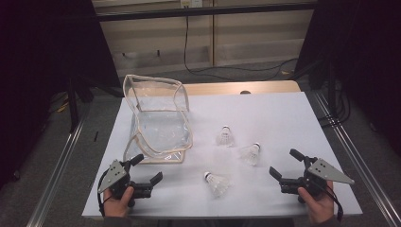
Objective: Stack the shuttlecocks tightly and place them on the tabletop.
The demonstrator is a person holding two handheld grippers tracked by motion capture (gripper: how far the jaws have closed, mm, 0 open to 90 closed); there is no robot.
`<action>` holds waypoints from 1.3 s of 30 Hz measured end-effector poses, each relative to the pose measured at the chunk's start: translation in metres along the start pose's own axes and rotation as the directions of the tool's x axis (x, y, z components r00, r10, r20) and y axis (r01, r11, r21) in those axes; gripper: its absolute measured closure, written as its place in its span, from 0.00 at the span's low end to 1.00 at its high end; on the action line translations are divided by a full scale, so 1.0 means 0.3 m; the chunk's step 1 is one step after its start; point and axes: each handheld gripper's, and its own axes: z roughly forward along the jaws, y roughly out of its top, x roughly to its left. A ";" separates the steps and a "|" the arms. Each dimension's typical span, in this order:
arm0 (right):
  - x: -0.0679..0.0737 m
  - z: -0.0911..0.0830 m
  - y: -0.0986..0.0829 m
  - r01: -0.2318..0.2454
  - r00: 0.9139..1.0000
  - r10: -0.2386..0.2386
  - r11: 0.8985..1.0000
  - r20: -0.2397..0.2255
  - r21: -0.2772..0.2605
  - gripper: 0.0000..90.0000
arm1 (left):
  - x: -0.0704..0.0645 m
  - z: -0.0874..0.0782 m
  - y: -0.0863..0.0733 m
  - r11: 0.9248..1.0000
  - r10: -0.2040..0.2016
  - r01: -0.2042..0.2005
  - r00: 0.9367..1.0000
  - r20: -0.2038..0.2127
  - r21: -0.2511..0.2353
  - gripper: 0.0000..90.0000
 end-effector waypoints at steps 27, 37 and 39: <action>-0.011 -0.031 -0.003 0.004 1.000 -0.004 1.000 0.018 0.008 0.00 | -0.069 0.071 0.023 1.000 0.000 -0.002 0.996 0.094 0.022 0.01; -0.003 -0.029 -0.002 0.010 1.000 -0.010 1.000 0.012 0.007 0.00 | -0.111 0.080 0.019 0.999 -0.006 0.000 0.991 0.131 0.045 0.02; -0.003 -0.031 -0.001 0.014 1.000 -0.014 1.000 0.011 0.006 0.00 | -0.116 0.076 0.021 0.999 -0.001 -0.005 0.992 0.127 0.041 0.02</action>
